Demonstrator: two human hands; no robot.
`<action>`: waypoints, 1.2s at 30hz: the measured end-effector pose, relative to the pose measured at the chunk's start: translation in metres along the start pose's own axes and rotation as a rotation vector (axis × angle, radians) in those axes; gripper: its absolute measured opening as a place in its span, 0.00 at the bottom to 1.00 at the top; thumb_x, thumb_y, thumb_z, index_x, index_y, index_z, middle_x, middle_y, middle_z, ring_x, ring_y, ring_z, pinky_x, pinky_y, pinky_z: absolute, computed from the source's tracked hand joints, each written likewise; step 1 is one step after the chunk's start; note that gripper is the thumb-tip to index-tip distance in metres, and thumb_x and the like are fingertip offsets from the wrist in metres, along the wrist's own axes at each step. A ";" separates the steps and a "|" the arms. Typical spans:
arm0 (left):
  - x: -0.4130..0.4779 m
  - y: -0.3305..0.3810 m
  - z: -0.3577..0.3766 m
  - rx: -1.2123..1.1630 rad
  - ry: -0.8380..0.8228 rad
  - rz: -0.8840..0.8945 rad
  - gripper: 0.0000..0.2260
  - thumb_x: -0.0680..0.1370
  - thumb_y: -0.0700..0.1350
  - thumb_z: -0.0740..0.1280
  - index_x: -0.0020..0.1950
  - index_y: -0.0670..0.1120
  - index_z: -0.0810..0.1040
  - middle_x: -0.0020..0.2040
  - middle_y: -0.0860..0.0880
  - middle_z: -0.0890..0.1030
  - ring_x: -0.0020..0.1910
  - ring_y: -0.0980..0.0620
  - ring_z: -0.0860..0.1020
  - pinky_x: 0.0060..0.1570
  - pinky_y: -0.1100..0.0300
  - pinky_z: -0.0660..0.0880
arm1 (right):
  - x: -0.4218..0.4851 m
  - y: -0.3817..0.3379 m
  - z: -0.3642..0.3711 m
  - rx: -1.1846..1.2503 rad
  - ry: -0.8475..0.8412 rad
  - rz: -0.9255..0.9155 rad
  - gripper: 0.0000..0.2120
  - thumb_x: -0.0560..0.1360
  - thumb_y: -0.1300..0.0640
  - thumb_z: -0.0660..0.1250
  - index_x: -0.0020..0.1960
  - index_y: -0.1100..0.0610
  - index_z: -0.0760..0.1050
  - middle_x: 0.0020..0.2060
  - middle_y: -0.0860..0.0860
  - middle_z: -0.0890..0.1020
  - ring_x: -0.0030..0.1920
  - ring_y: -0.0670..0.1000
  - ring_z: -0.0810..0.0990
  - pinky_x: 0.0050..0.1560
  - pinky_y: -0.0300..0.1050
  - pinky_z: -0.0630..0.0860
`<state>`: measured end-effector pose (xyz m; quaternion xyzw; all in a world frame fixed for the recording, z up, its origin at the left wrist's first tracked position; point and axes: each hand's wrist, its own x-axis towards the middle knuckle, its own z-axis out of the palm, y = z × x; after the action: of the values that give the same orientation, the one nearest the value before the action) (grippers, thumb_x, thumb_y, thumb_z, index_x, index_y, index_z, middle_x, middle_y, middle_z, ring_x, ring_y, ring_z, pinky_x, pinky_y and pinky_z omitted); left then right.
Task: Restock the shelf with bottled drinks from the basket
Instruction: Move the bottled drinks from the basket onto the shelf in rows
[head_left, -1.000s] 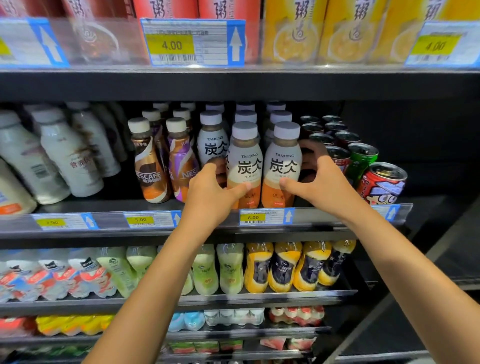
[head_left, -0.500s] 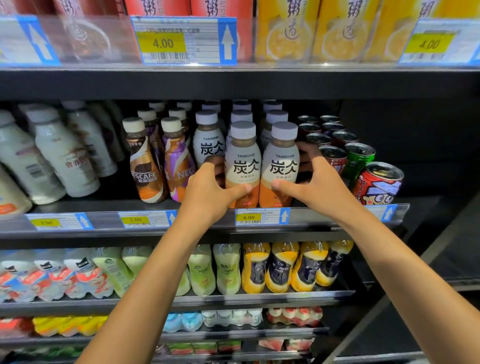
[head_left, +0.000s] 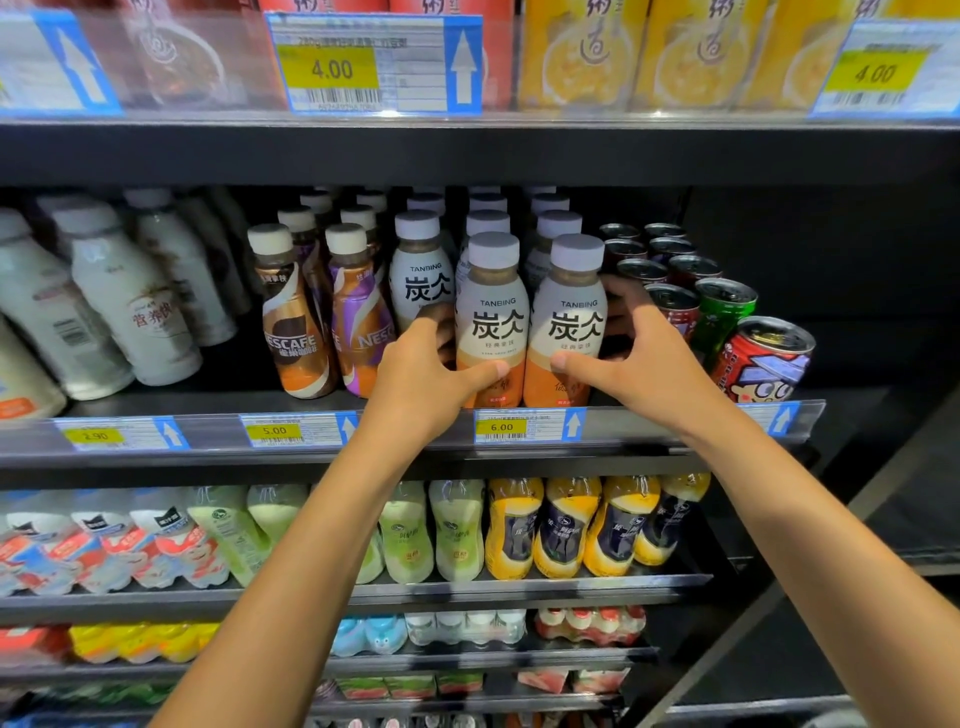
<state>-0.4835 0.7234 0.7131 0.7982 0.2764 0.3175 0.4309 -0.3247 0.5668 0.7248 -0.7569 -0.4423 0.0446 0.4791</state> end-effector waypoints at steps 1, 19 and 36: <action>0.000 0.000 0.000 -0.001 -0.001 0.004 0.31 0.68 0.50 0.80 0.68 0.45 0.73 0.65 0.49 0.80 0.63 0.53 0.78 0.64 0.51 0.76 | 0.000 0.000 0.000 0.001 0.002 -0.002 0.40 0.67 0.48 0.79 0.73 0.47 0.63 0.59 0.44 0.79 0.59 0.44 0.78 0.59 0.52 0.79; -0.021 0.011 -0.020 -0.008 0.130 0.109 0.14 0.75 0.51 0.73 0.57 0.50 0.75 0.58 0.53 0.79 0.53 0.58 0.78 0.42 0.76 0.74 | -0.030 -0.043 0.004 -0.177 0.296 0.010 0.34 0.69 0.36 0.73 0.68 0.49 0.68 0.59 0.47 0.77 0.61 0.49 0.75 0.59 0.50 0.75; 0.029 -0.080 -0.157 0.261 -0.026 -0.207 0.37 0.57 0.60 0.79 0.61 0.42 0.80 0.47 0.50 0.85 0.43 0.57 0.80 0.42 0.61 0.75 | 0.013 -0.144 0.167 -0.585 0.007 0.062 0.22 0.75 0.38 0.67 0.50 0.57 0.77 0.52 0.58 0.82 0.55 0.63 0.79 0.44 0.49 0.70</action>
<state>-0.5952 0.8624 0.7192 0.8187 0.3906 0.2225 0.3572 -0.4890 0.7123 0.7498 -0.8761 -0.4114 -0.0730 0.2405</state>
